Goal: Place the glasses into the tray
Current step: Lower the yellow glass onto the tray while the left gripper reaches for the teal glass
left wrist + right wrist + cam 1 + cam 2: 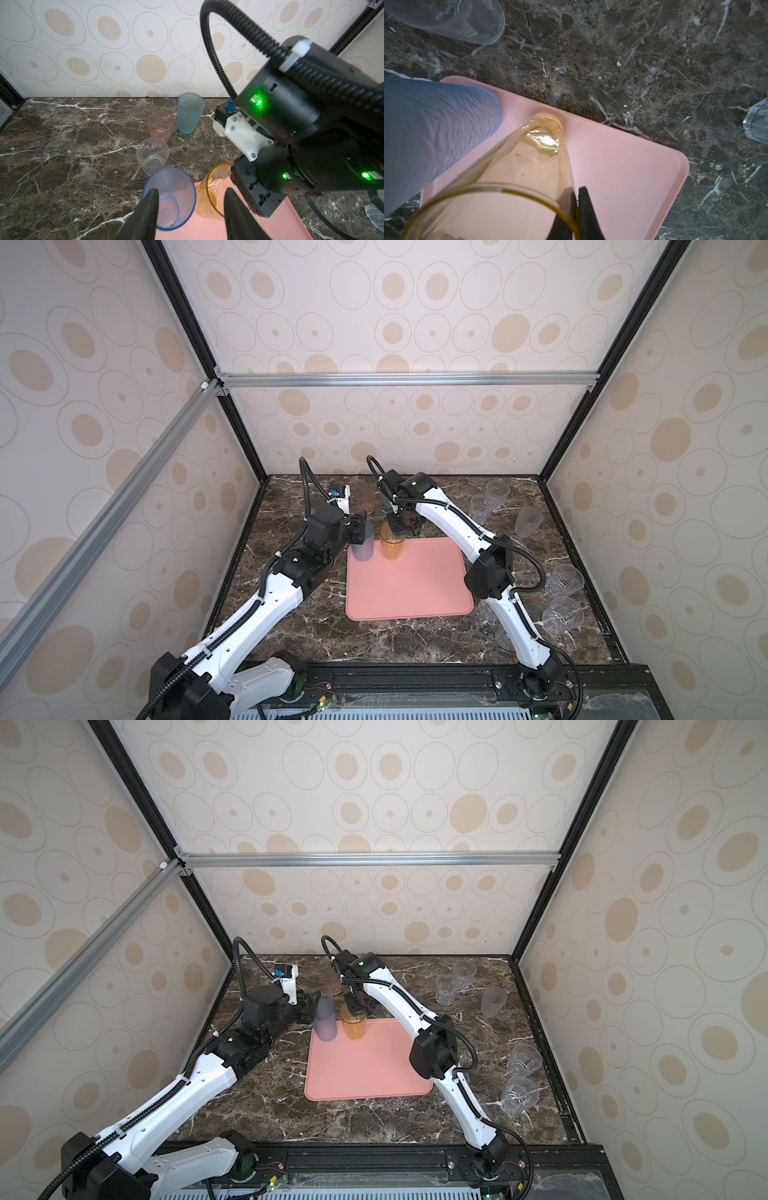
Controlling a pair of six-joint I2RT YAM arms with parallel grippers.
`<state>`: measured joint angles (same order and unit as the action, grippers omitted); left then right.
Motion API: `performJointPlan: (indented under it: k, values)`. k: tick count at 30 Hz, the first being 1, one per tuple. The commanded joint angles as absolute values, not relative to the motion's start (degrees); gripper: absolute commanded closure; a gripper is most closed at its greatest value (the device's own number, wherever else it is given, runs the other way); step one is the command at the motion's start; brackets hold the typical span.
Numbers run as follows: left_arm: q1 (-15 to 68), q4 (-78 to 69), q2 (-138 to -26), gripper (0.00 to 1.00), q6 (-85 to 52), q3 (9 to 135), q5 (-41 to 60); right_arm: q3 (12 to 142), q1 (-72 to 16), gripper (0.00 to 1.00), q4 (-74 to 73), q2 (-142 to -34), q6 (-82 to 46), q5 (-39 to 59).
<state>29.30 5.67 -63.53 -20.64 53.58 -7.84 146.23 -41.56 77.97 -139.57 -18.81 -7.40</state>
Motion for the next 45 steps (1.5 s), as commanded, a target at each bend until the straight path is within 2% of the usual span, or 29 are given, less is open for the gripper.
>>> performJointPlan:
  k: [1, 6, 12, 19, 24, 30, 36, 40, 45]
  values:
    - [28.9, 4.0, -63.1, 0.49, -19.6, 53.4, -7.3, 145.1, -41.7, 0.97, 77.8, -141.3, -19.4, -9.1]
    - [28.9, 4.0, -63.3, 0.49, -19.6, 53.4, -7.2, 144.7, -41.7, 0.94, 77.1, -140.6, -19.4, -8.7]
    - [28.9, 4.6, -63.9, 0.49, -20.1, 53.7, -7.2, 144.5, -41.7, 0.66, 76.8, -138.4, -19.7, -5.8]
    - [28.9, 6.4, -64.2, 0.49, -19.6, 55.4, -9.2, 142.7, -41.4, 0.53, 75.5, -132.3, -20.2, -3.8]
    - [28.8, 9.1, -64.9, 0.45, -18.5, 59.0, -12.6, 143.0, -40.5, 0.46, 76.6, -127.8, -19.1, -1.5]
    - [28.9, 8.4, -67.7, 0.45, -17.0, 63.2, -13.0, 145.2, -36.8, 0.43, 76.0, -124.3, -19.4, 0.9]
    - [31.5, 6.0, -75.6, 0.45, -14.9, 67.1, -12.1, 137.7, -33.0, 0.44, 62.2, -122.3, -24.6, 1.1]
    - [31.8, 4.8, -83.7, 0.42, -13.6, 71.6, -10.6, 137.9, -31.6, 0.44, 58.1, -124.3, -27.5, -0.5]
    - [29.9, 11.4, -98.9, 0.41, -10.3, 87.5, -6.6, 133.8, -31.2, 0.44, 55.6, -123.5, -28.6, -0.5]
